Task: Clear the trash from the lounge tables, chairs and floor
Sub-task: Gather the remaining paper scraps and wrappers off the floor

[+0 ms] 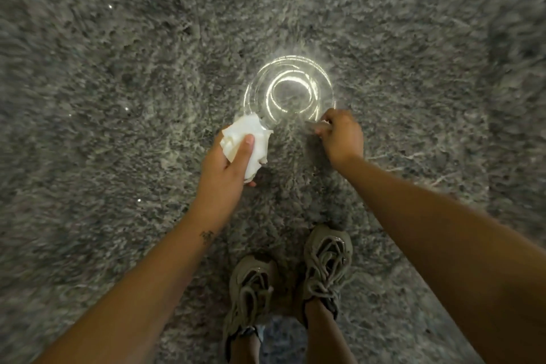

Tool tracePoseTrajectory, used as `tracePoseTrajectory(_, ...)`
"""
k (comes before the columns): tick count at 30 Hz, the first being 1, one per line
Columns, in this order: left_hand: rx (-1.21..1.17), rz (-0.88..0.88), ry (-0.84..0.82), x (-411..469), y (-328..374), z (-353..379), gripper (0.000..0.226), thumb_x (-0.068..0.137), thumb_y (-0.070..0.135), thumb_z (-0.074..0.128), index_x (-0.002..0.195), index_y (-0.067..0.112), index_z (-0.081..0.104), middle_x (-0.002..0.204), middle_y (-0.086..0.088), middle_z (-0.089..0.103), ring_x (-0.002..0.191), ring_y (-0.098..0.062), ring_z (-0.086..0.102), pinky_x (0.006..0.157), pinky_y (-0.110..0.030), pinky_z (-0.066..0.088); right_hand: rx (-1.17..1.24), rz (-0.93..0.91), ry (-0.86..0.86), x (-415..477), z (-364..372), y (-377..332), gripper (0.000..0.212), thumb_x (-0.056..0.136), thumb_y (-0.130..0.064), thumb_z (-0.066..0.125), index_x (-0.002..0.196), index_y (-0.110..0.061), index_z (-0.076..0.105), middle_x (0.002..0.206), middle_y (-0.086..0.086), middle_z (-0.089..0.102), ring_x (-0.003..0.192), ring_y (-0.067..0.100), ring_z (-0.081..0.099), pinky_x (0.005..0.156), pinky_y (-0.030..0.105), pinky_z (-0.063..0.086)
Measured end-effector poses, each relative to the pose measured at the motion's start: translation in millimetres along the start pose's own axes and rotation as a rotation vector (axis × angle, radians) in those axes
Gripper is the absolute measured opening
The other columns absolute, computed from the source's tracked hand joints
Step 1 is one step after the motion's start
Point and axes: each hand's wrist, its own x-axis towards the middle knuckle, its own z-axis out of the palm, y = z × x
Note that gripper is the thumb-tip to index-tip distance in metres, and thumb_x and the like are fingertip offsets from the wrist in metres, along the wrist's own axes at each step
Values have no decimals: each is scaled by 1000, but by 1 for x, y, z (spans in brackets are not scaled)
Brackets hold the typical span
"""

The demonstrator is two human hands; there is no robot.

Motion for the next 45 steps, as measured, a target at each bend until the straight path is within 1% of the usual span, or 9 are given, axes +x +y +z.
tracePoseTrajectory(4,-28,10,-7,-33,82,-17,25,87,40,50,112,33,54,94,10,67,79,-5,65,57,-25,55,181,-36,43,-36,-94,-42,14,90,-3,50,104,-3,52,106,10,48,83,19,47,69,25,33)
tracePoseTrajectory(8,-40,86,75,-51,167,-28,10,88,35,51,96,38,56,81,25,67,75,12,61,60,-6,45,269,-97,67,-52,-188,-79,4,93,-4,45,97,-3,46,96,5,40,80,16,40,61,21,26)
tracePoseTrajectory(18,-117,205,185,-30,320,-70,24,80,48,49,99,36,57,83,28,68,73,7,63,58,-10,48,414,-72,119,-5,-324,-182,10,91,-15,56,91,-16,46,86,-3,54,76,13,51,59,25,33)
tracePoseTrajectory(22,-117,222,211,19,333,-88,23,81,46,48,97,33,58,79,23,69,71,5,63,59,-16,49,524,34,170,46,-319,-211,18,83,-14,68,91,-17,51,78,-11,55,71,3,53,61,13,39)
tracePoseTrajectory(25,-98,208,227,66,330,-101,18,83,45,48,95,35,58,81,20,69,73,9,62,61,-11,47,527,137,189,92,-296,-225,15,85,-16,65,95,-14,53,83,-6,56,74,10,52,65,20,39)
tracePoseTrajectory(29,-55,138,199,140,326,-116,26,82,48,48,102,34,58,83,12,67,70,-1,63,62,-28,51,473,282,184,153,-257,-232,13,86,-15,64,93,-13,53,81,-3,55,72,11,50,59,17,31)
tracePoseTrajectory(34,54,117,109,212,334,-129,20,82,51,47,94,38,55,77,33,65,67,10,61,54,-14,50,426,490,168,204,-226,-230,16,85,-18,66,81,-12,52,75,0,54,69,15,48,55,19,28)
tracePoseTrajectory(42,37,23,101,296,306,-112,19,95,30,48,109,19,56,76,11,64,58,4,61,45,-16,50,415,669,112,265,-169,-211,13,81,-22,70,82,-14,59,80,-2,58,78,16,54,71,25,39)
tracePoseTrajectory(45,2,-18,104,320,284,-98,11,96,28,48,94,33,58,76,9,63,58,2,61,45,-20,51,448,687,100,286,-139,-203,11,79,-21,71,83,-15,63,83,-1,62,78,15,55,71,23,39)
